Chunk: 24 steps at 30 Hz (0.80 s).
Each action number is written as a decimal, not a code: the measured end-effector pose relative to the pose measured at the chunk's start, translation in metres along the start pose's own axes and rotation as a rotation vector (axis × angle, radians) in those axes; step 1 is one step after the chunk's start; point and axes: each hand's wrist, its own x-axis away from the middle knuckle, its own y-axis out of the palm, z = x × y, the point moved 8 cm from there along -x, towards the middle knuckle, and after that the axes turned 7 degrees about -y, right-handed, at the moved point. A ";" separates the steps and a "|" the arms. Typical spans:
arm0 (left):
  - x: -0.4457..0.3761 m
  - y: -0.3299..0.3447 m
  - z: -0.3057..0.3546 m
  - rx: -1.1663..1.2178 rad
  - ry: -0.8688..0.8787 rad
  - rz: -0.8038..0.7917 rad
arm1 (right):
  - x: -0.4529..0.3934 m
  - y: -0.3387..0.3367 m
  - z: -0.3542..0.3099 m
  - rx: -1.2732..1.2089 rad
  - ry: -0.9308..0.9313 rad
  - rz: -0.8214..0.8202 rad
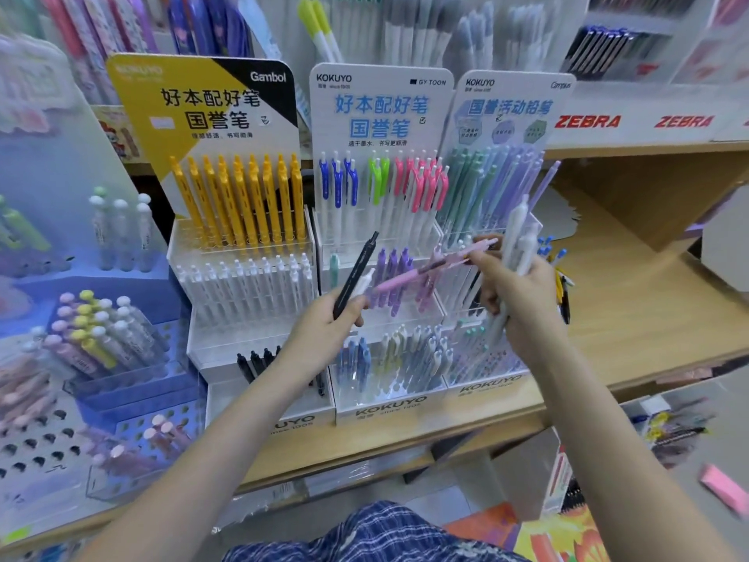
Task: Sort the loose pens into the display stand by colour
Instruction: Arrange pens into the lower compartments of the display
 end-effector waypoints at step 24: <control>-0.025 0.004 -0.027 -0.578 0.122 0.162 | -0.030 0.029 0.036 0.943 -0.335 -0.194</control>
